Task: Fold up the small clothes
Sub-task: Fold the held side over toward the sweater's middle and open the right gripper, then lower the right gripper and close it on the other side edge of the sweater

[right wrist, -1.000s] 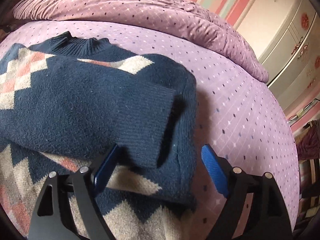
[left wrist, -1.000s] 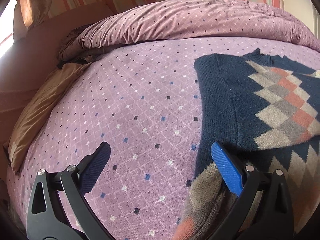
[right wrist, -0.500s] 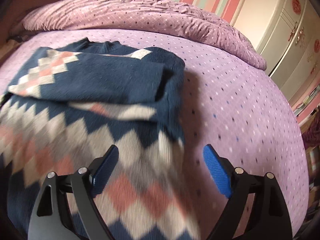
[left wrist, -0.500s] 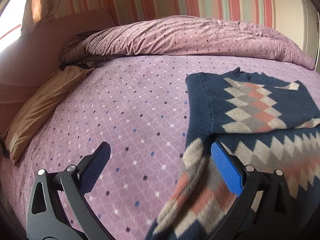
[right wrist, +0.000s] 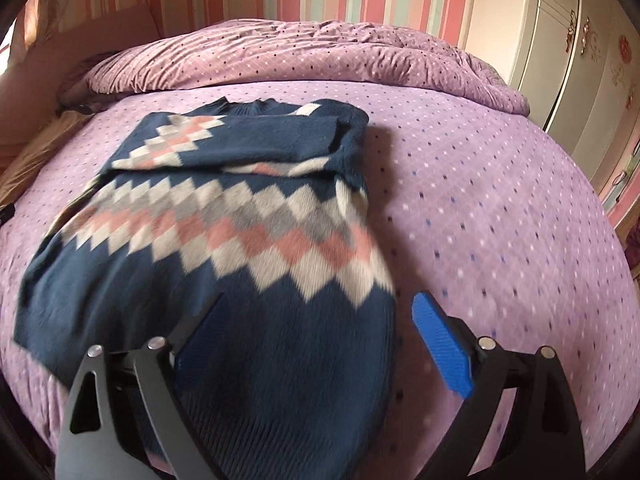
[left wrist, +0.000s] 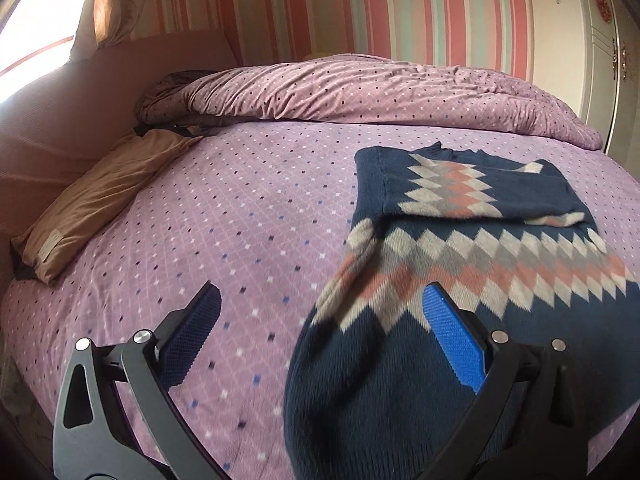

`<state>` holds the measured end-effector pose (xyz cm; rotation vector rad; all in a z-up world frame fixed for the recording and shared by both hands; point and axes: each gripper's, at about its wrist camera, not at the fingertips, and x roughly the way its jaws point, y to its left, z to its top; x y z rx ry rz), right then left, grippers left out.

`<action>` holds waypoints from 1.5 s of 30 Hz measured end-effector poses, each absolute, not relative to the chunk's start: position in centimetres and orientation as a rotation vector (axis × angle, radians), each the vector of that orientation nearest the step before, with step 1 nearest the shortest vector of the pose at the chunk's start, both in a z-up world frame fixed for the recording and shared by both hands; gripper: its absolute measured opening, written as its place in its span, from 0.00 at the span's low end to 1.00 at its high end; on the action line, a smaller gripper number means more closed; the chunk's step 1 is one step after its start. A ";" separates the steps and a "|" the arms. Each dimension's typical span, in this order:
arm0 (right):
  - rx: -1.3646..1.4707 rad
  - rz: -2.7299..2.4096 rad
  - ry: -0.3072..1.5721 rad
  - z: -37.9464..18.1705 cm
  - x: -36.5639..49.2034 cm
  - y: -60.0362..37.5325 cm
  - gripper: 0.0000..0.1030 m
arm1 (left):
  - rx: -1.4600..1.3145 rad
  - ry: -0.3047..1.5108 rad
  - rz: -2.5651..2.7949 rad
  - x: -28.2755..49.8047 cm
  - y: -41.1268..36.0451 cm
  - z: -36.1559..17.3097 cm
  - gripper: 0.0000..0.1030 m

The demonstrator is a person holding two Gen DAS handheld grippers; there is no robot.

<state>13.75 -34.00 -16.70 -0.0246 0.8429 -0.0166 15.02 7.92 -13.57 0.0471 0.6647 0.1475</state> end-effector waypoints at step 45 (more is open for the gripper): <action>0.071 -0.011 0.967 -24.1 4.2 -34.1 0.10 | -0.031 0.803 0.107 3.7 11.5 -22.3 0.97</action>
